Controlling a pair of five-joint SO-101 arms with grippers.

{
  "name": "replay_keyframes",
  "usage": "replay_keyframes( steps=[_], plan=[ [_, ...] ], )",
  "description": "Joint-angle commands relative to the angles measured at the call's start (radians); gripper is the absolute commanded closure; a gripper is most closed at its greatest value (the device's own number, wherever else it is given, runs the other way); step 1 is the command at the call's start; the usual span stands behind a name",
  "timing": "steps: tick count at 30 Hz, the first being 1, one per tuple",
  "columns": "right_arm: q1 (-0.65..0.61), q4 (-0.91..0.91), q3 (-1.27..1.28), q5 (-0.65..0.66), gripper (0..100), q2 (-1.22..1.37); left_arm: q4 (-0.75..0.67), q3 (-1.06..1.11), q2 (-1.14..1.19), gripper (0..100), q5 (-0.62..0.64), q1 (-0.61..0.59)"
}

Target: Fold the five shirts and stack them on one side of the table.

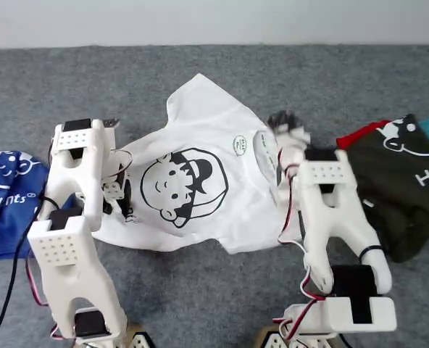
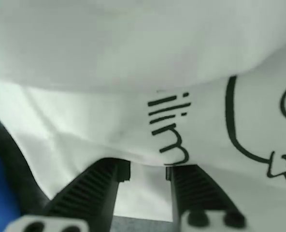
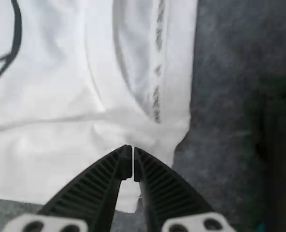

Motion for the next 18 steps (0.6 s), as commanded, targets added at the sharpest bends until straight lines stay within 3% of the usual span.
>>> replay_keyframes(
  steps=[1,8,13,18],
  plan=[
    [-0.007,-0.016,-0.132,-0.003,98.8,0.002,0.015,-0.087,0.002,88,-0.009,-0.008],
    [-0.004,-0.031,-0.222,-0.002,96.7,0.216,0.025,-0.122,0.003,88,-0.009,-0.006],
    [-0.002,0.280,-0.351,-0.002,84.7,0.222,0.118,-0.122,-0.006,88,-0.015,-0.012],
    [-0.012,0.501,-0.377,0.037,84.0,0.104,0.137,-0.104,0.002,88,-0.015,-0.011]
  ],
)
